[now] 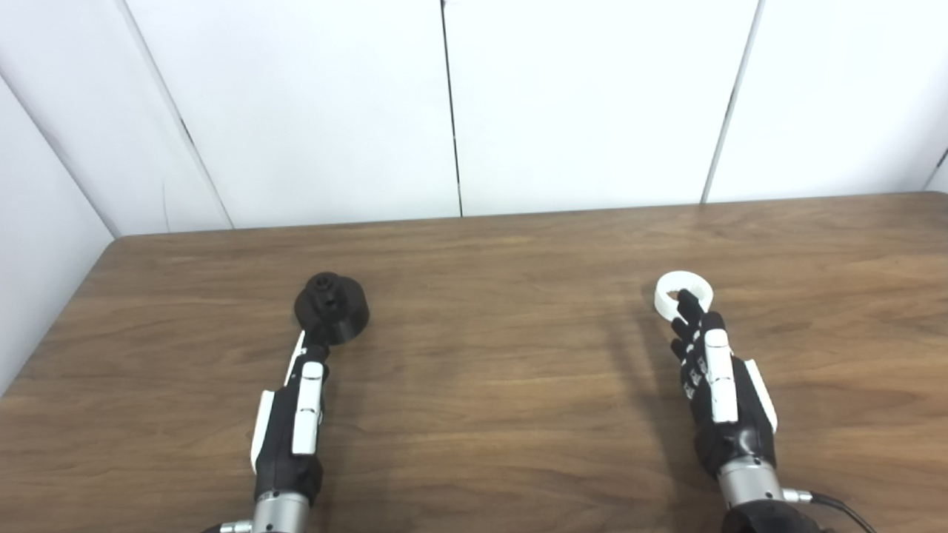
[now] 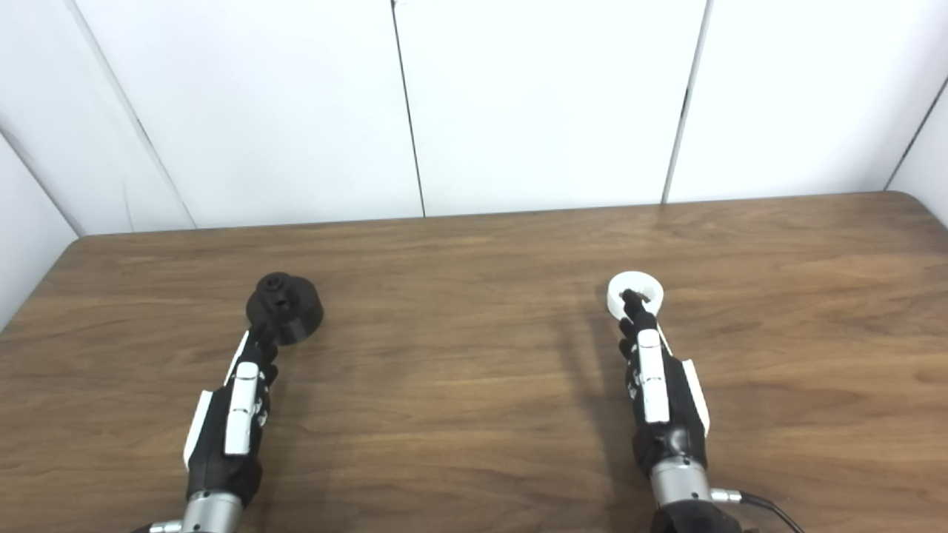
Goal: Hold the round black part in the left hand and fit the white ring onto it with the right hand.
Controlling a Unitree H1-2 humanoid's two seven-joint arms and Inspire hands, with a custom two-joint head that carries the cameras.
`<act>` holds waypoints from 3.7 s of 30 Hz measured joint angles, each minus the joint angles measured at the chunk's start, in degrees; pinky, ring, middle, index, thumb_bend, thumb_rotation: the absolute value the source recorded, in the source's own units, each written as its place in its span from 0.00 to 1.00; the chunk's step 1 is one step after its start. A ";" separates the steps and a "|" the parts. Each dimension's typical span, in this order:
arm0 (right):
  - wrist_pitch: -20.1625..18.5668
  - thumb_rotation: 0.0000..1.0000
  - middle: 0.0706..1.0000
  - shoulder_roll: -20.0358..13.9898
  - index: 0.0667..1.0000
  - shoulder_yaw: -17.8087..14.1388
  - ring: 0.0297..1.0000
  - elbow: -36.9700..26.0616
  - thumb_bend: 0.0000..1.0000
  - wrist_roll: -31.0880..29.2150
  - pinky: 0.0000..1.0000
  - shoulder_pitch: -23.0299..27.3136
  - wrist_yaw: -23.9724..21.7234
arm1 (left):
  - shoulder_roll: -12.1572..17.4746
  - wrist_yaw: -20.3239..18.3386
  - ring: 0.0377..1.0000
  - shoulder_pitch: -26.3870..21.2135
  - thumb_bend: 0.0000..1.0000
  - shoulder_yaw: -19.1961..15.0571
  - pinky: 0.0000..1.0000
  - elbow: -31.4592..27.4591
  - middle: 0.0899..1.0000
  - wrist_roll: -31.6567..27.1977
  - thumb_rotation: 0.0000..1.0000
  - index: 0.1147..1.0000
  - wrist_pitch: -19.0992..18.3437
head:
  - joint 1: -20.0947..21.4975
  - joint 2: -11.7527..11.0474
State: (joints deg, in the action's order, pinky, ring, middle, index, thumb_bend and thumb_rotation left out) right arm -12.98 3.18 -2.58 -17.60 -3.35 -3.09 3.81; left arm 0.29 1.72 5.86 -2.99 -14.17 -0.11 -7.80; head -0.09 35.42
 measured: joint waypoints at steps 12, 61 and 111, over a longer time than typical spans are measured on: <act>0.00 1.00 0.98 -0.25 0.93 -0.20 0.98 -0.02 0.51 -0.49 1.00 0.12 -0.32 | -0.18 0.55 1.00 0.25 0.55 0.57 1.00 -0.19 1.00 0.80 0.93 1.00 -0.12 | -1.14 0.18; -3.90 1.00 0.96 -4.01 0.87 0.43 0.98 1.36 0.54 -1.90 0.96 2.11 -3.28 | 16.64 -24.34 1.00 -17.22 0.96 -4.70 0.92 -4.14 1.00 33.89 0.27 0.95 -19.38 | -8.00 -1.93; -2.23 1.00 0.95 -3.85 0.87 0.16 0.96 1.50 0.58 -0.88 0.95 1.26 -2.86 | 30.44 -42.16 1.00 -35.43 1.00 9.16 0.99 20.43 1.00 42.80 0.25 0.91 -19.23 | -6.86 -2.72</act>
State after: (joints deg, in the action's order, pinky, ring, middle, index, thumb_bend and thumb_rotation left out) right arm -15.21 -0.67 -2.42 -16.10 -4.23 -1.83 0.95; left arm 30.73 -40.44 -29.57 6.17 6.26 42.69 -27.03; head -6.94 32.70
